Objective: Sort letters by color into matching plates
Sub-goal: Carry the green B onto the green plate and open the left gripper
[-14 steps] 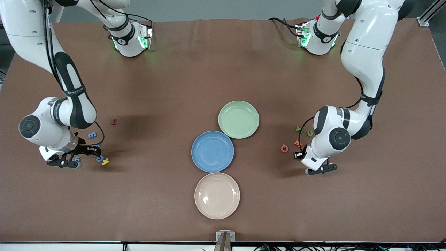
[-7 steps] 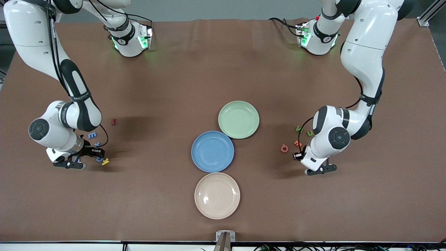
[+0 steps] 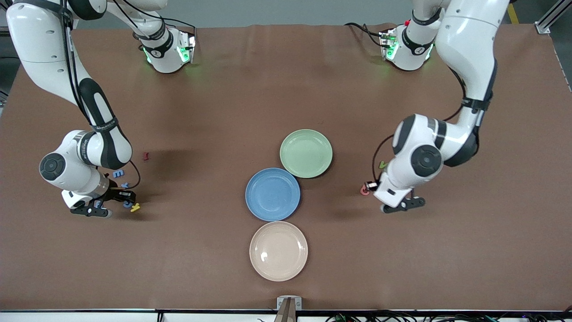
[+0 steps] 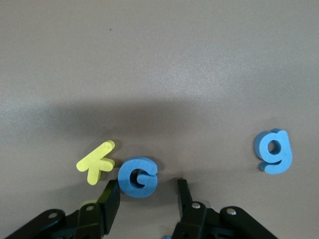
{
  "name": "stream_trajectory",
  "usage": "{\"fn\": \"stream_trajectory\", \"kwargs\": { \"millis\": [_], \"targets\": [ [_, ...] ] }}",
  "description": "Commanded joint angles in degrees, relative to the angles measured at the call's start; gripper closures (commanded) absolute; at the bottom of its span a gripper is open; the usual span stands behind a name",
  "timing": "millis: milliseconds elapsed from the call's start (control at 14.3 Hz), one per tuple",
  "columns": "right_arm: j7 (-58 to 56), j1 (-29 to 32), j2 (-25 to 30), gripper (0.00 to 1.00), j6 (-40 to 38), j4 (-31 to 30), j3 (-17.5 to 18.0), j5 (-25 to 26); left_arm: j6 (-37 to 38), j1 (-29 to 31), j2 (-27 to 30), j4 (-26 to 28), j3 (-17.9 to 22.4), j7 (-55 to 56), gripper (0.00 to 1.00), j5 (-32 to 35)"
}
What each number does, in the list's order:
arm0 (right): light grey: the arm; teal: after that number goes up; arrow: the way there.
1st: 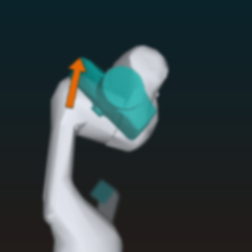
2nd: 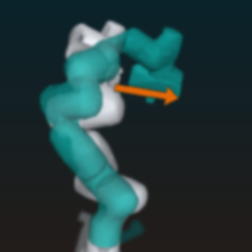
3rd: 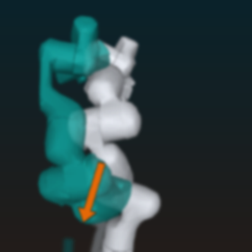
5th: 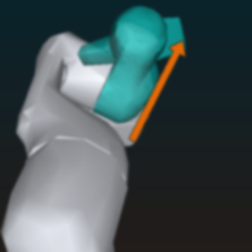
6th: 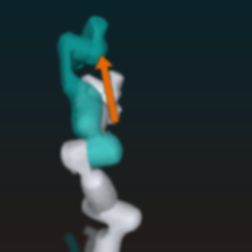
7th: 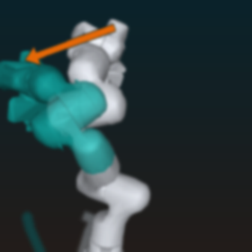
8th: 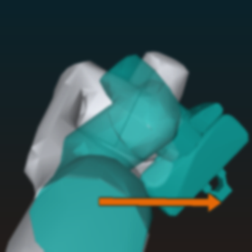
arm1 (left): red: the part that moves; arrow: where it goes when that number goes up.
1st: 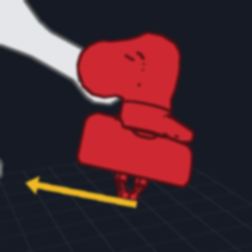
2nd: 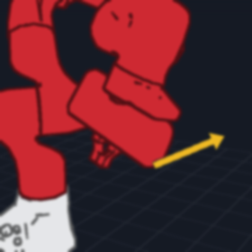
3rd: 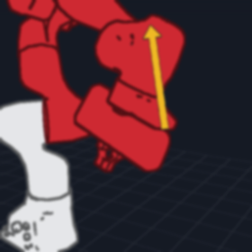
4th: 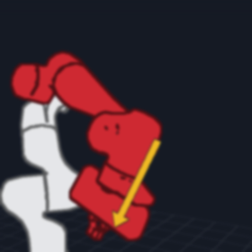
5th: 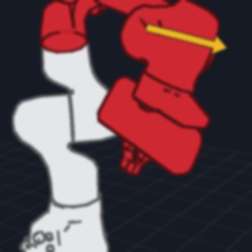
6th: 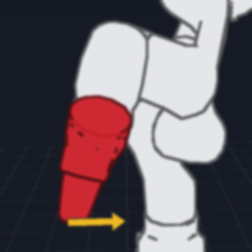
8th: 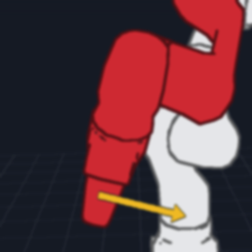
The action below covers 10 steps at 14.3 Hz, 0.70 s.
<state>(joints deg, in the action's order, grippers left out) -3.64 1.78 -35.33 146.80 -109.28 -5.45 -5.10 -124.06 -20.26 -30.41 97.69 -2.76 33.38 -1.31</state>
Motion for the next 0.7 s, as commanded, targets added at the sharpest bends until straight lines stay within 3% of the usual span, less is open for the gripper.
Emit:
{"fn": "stream_trajectory", "kwargs": {
  "millis": [0,349,629],
  "targets": [
    [0.3,0.2,-0.9,0.45,1.2,0.4,0.4,-0.5,0.0,-6.9,0.7,1.3,0.6,8.8,0.73,-0.1],
    [0.3,0.4,-1.6,0.48,1.2,1.8,1.1,-0.6,-1.8,-15.1,0.6,2.3,-0.1,17.5,0.73,-0.6],
    [0.3,0.5,-1.6,0.49,1.2,1.9,1.1,-0.6,-9.2,-15.9,0.4,5.9,-3.3,22.6,0.73,-0.8]
  ]
}}
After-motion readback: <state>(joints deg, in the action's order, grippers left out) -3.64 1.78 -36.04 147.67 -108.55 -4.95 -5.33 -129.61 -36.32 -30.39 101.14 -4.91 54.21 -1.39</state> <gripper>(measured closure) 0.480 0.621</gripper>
